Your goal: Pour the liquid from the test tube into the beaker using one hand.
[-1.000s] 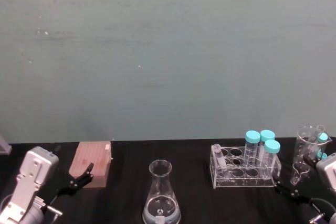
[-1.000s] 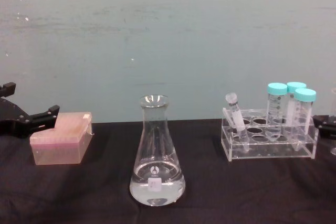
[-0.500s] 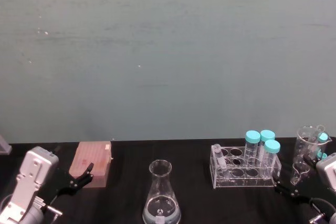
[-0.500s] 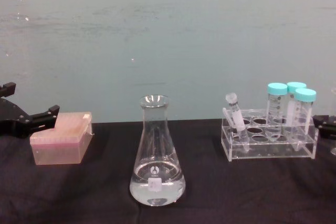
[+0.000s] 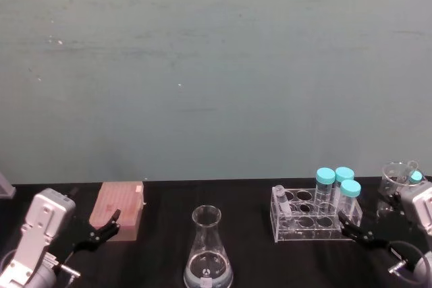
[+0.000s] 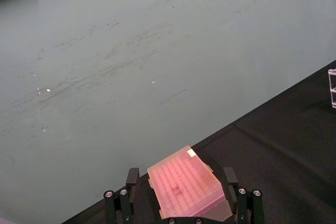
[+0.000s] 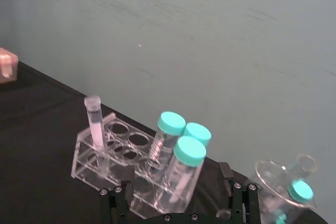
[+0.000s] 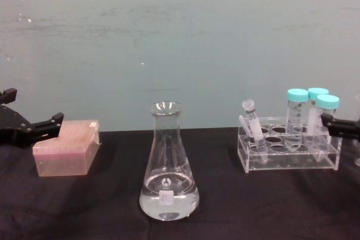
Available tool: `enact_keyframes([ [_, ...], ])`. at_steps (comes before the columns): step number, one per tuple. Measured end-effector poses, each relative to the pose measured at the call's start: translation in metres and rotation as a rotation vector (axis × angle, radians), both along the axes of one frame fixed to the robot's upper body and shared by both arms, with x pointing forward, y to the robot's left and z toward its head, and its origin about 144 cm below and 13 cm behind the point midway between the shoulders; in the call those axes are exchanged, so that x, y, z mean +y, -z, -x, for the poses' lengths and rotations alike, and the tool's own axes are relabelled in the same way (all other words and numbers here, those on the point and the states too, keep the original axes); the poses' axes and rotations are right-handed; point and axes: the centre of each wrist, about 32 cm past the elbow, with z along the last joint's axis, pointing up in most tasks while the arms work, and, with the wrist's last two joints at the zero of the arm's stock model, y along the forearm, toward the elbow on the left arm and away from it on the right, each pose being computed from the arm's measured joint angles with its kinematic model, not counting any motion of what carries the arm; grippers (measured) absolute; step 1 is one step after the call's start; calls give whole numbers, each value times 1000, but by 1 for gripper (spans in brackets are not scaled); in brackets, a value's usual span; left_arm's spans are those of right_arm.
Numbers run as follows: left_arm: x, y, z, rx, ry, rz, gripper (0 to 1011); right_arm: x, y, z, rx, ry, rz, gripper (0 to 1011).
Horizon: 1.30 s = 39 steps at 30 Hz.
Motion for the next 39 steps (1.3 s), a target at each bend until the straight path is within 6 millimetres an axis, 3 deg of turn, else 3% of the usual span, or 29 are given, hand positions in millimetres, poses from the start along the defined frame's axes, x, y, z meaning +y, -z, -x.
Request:
enact_keyframes([
  [25, 0, 0, 0, 0, 0, 0, 1000, 15, -11, -66, 5, -208, -89, 1000],
  [39, 0, 0, 0, 0, 0, 0, 1000, 14, -10, -88, 84, -301, -95, 1000],
])
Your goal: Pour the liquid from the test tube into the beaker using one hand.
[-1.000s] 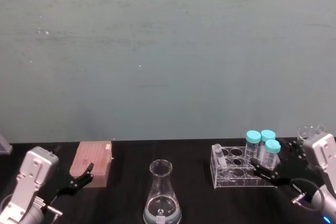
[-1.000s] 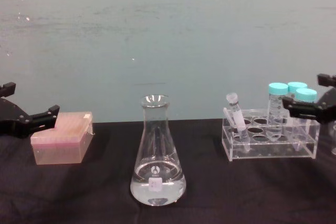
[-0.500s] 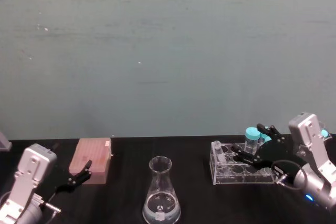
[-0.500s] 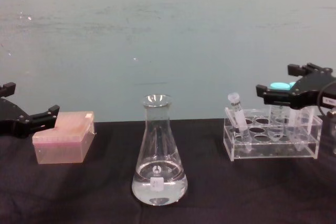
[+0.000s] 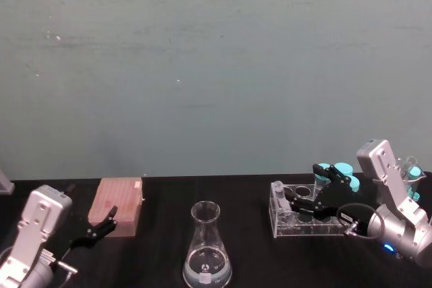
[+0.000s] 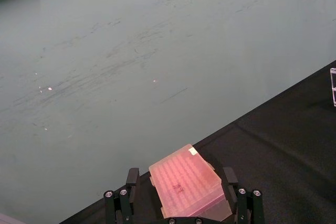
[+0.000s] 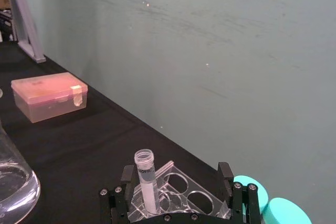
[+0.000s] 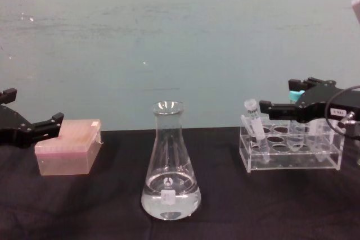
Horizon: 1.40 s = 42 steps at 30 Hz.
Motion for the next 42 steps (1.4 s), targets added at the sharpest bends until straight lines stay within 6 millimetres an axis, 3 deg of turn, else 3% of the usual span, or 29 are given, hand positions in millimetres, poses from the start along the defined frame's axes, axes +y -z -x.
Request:
enact_keyframes([
  [22, 0, 0, 0, 0, 0, 0, 1000, 7, 2, -20, 62, -106, 18, 1000],
  [42, 0, 0, 0, 0, 0, 0, 1000, 13, 5, -27, 90, -111, 32, 1000],
])
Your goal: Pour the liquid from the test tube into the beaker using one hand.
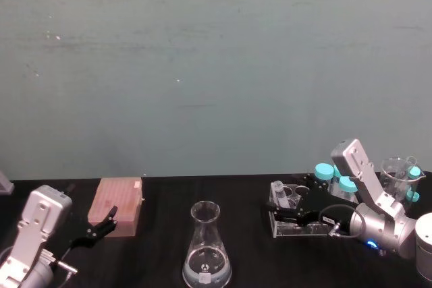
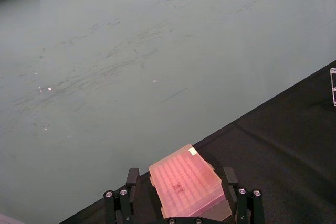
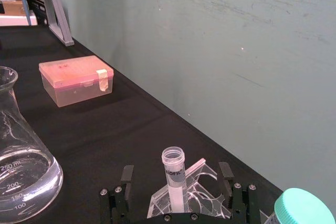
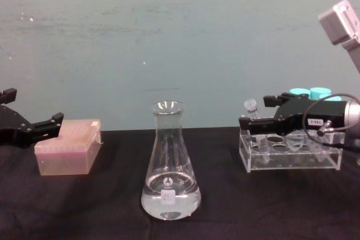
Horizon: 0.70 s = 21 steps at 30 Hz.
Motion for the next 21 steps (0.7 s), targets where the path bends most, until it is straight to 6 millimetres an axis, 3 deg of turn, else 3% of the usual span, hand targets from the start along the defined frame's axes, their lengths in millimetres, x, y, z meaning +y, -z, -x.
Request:
enact_keyframes([
  [21, 0, 0, 0, 0, 0, 0, 1000, 5, 2, -4, 5, 9, 12, 1000],
])
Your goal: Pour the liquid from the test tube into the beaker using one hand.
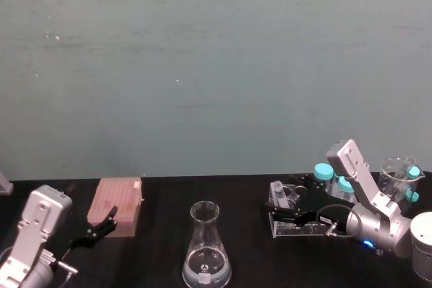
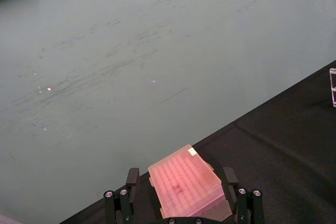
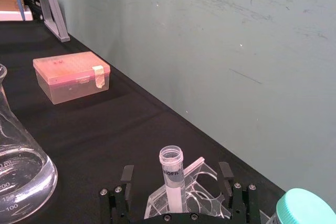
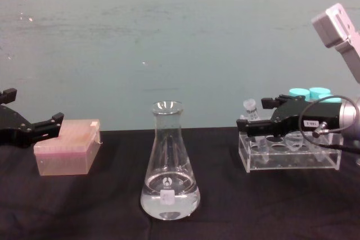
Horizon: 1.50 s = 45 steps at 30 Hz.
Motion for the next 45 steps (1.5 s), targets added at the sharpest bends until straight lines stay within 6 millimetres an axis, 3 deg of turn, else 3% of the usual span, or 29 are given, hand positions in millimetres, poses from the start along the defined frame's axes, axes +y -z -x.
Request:
enact_keyframes([
  [19, 0, 0, 0, 0, 0, 0, 1000, 0, 0, 0, 2, 0, 1, 1000],
  [26, 0, 0, 0, 0, 0, 0, 1000, 0, 0, 0, 3, 0, 0, 877],
  [27, 0, 0, 0, 0, 0, 0, 1000, 0, 0, 0, 3, 0, 0, 814],
  [30, 0, 0, 0, 0, 0, 0, 1000, 0, 0, 0, 3, 0, 0, 763],
  [31, 0, 0, 0, 0, 0, 0, 1000, 0, 0, 0, 3, 0, 0, 700],
  [36, 0, 0, 0, 0, 0, 0, 1000, 0, 0, 0, 3, 0, 0, 569],
  [37, 0, 0, 0, 0, 0, 0, 1000, 0, 0, 0, 3, 0, 0, 498],
  [43, 0, 0, 0, 0, 0, 0, 1000, 0, 0, 0, 3, -1, 0, 315],
  [45, 0, 0, 0, 0, 0, 0, 1000, 0, 0, 0, 3, -1, 0, 295],
])
